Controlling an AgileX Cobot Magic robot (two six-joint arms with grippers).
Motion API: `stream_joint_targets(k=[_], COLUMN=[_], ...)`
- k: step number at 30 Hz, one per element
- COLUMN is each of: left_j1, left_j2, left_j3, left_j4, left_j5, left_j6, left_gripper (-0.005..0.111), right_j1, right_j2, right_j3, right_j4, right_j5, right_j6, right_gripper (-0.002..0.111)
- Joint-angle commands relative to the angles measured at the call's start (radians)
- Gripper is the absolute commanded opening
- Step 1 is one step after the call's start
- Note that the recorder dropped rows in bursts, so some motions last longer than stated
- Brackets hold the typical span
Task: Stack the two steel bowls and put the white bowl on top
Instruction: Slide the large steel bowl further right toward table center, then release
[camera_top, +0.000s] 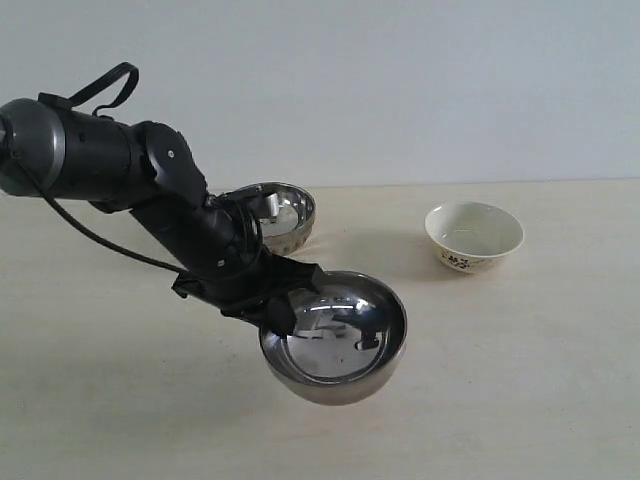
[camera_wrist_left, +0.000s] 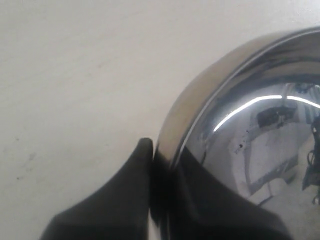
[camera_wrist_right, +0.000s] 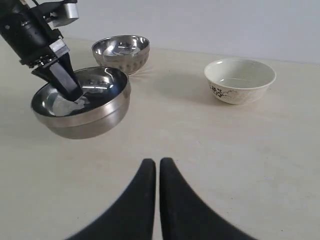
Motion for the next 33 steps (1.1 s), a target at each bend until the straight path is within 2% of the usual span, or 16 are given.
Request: stream_joint_targets(k=[1,5,7,17,23,27,29,30,33], left_j1=[0.013,0.036,0.060,0.058,0.043,0.024,0.024,0.024,0.024], left_j2=[0.020,0.037,0.059,0.098,0.098,0.098,0.098,0.098,0.098], left_j3=[-0.086,-0.098,-0.098,-0.096,-0.096,-0.096,-0.094,-0.094,-0.094], left_j4=[-0.007,0.106,0.107,0.096,0.071,0.073,0.073,0.073,0.071], left_j5=[0.053,0.059,0.099,0.112,0.166,0.111,0.109,0.109,0.111], left_j6=[-0.028,-0.136,-0.130,-0.116,-0.086,-0.088,-0.088,-0.088,-0.093], left_gripper=[0.004,0.004,0.004,0.004,0.004,0.004,0.014,0.027,0.047], right_j1=[-0.006,-0.006,-0.006,-0.006,-0.006,-0.006,-0.006,-0.006,-0.006], right_j2=[-0.005,-0.005,-0.005,-0.005,-0.005,-0.005,-0.005,-0.005,-0.005], right_j3=[0.000,0.000,0.000,0.000,0.000,0.000,0.000,0.000,0.000], right_j4=[-0.005,-0.005,-0.005,-0.005,-0.005,-0.005,-0.005,-0.005,-0.005], right_j5=[-0.005,-0.005,-0.005,-0.005,-0.005,-0.005,-0.005,-0.005,-0.005], right_j6=[-0.004,-0.004,-0.004,-0.004,-0.004,-0.004,-0.004,-0.004,-0.004], right_gripper=[0.000,0.000,0.000,0.000,0.000,0.000,0.000,0.000,0.000])
